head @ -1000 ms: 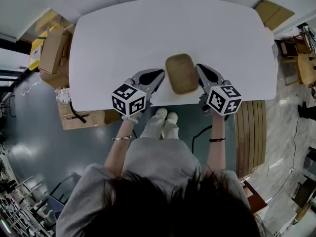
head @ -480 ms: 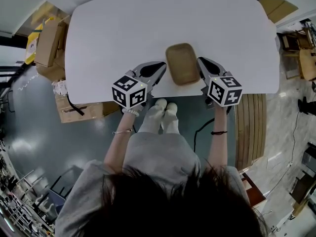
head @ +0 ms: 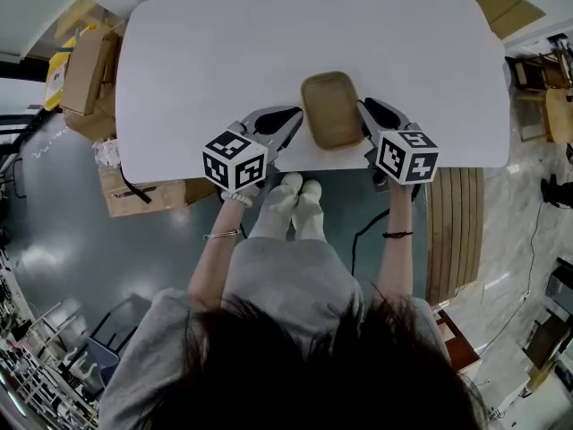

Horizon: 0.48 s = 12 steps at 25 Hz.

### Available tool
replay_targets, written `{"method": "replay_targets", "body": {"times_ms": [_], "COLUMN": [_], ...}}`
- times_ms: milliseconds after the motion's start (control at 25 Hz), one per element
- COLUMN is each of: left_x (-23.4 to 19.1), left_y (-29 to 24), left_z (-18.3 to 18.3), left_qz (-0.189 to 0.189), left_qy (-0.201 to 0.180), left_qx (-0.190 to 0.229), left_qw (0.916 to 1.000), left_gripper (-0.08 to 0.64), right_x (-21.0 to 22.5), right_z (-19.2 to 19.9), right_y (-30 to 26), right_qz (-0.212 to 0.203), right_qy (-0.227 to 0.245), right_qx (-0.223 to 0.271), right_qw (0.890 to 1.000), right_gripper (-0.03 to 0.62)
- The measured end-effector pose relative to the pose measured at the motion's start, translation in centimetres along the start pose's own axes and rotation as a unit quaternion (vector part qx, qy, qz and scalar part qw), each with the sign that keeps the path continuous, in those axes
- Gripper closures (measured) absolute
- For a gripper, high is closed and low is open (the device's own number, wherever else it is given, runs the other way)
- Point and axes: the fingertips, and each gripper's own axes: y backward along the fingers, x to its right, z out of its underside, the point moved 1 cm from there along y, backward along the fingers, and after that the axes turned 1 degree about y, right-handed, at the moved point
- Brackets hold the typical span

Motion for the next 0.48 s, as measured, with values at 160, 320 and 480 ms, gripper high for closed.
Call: {"method": "replay_targets", "body": {"times_ms": [160,320,480], "left_x": [-0.03,-0.12,-0.39], "left_y": [0.14,0.3,0.47], "left_z": [0.25,0.36,0.53], "left_qz": [-0.002,-0.005,-0.007], "left_qy": [0.003,0.007,0.01], "left_qx": [-0.001,0.0,-0.001], "left_qw": [1.0,1.0,0.9999], "left_gripper": [0.569,0.569,0.569], "right_x": [0.2,0.34,0.47], "right_z": [0.41,0.65,0.71], "right_y": [-0.21,-0.56,-0.95], "right_qz": [0.003,0.005,0.008], "right_qy": [-0.005,-0.008,-0.012], "right_qx": [-0.008,-0.017,-0.019], "right_qw": [1.0,1.0,1.0], "right_gripper": [0.499,0.508,0.512]}}
